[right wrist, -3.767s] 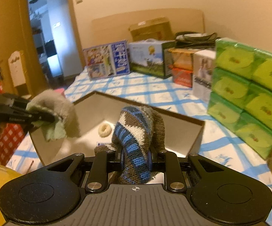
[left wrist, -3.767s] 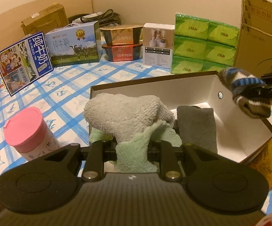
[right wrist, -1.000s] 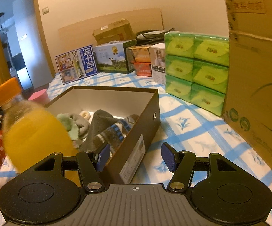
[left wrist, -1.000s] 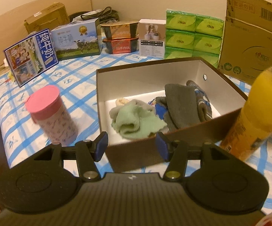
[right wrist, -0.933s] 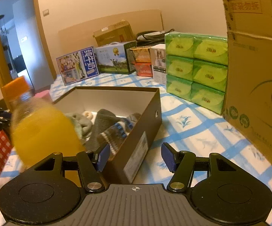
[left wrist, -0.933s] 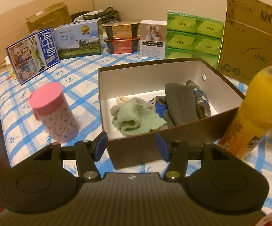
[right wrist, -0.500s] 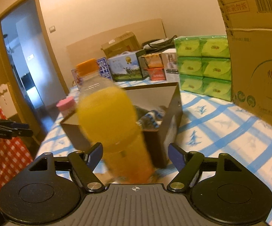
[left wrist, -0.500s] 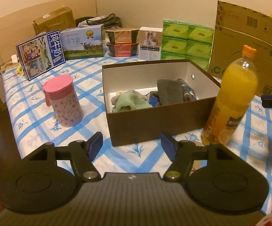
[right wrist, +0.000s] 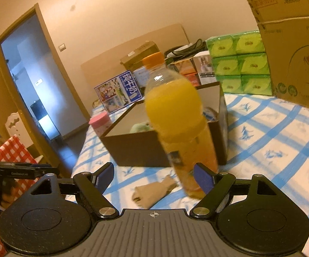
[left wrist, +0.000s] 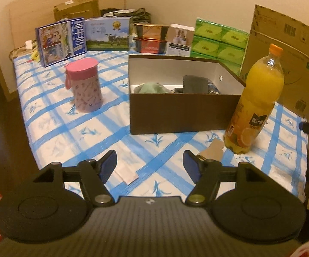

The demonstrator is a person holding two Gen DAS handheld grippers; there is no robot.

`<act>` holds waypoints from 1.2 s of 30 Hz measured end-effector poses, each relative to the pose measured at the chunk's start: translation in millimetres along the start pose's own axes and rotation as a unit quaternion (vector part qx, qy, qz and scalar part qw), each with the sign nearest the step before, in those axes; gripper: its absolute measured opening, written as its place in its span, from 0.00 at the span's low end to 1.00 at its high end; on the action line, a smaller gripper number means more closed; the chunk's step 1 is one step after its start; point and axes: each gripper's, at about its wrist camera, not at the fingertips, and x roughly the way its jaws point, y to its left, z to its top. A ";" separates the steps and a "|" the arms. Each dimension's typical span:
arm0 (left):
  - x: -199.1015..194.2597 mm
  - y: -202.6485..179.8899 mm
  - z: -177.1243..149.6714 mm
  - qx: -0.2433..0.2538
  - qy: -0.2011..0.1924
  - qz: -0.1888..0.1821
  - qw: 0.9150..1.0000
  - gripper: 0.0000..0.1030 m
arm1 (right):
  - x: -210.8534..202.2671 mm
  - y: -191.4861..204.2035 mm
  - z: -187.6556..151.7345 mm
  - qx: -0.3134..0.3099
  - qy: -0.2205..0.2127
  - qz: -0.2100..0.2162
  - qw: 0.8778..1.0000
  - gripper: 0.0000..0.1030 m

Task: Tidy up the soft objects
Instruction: 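Withdraw both tools from the box toward the beige stocking and white packet, then grasp the beige stocking with the right tool while the left tool grasps the white paper packet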

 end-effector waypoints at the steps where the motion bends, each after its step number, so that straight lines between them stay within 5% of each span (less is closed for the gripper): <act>1: -3.4 1.2 -3.3 -0.006 -0.002 0.003 1.000 0.64 | -0.5 5.0 -3.2 0.001 0.003 -0.001 1.000 0.79; 14: -32.3 11.0 -40.3 -0.078 -0.001 0.012 0.997 0.64 | 6.5 58.1 -46.9 0.042 0.021 -0.001 0.999 0.79; 24: -26.1 10.0 -69.5 -0.085 0.016 0.032 0.996 0.64 | 52.5 98.1 -68.3 -0.024 0.059 -0.066 0.996 0.79; 36: 20.9 12.6 -77.1 -0.078 0.040 0.054 0.995 0.64 | 122.6 90.0 -77.9 -0.022 0.091 -0.132 0.987 0.79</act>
